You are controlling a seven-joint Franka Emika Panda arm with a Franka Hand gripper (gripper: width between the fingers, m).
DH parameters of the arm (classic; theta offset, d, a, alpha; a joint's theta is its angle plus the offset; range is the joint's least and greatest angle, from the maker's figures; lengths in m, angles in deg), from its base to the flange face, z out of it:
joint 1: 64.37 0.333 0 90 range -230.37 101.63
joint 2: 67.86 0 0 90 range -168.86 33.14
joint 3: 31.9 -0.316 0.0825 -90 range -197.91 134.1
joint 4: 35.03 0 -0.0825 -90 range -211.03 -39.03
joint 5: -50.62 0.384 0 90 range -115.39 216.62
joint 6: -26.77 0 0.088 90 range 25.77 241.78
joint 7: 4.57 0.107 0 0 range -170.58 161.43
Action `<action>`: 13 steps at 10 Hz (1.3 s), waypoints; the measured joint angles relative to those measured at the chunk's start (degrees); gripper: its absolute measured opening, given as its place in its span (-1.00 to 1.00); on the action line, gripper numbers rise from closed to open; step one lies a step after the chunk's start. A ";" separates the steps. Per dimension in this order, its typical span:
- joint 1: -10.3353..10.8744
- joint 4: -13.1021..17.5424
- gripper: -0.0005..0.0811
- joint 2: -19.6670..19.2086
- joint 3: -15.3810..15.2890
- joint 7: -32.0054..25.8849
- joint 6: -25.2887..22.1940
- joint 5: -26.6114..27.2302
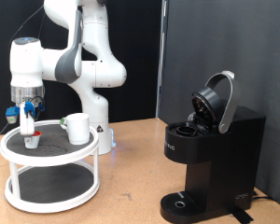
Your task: Make a cup of coffee with the keurig machine
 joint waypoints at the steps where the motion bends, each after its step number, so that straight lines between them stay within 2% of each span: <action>1: 0.20 0.05 -0.17 0.04 0.02 -0.47 0.00 0.95; 3: 0.74 0.45 -0.17 0.43 0.13 -2.53 -0.61 4.52; 5: 0.98 1.99 -0.17 1.40 0.11 -4.05 -4.87 6.46; 7: 1.02 4.16 -0.17 2.96 0.05 -4.89 -10.46 6.67; 11: 1.02 7.94 -0.17 6.48 -0.19 -5.21 -18.16 6.68; 13: 1.06 7.77 -0.17 6.33 -0.18 -5.21 -18.10 7.03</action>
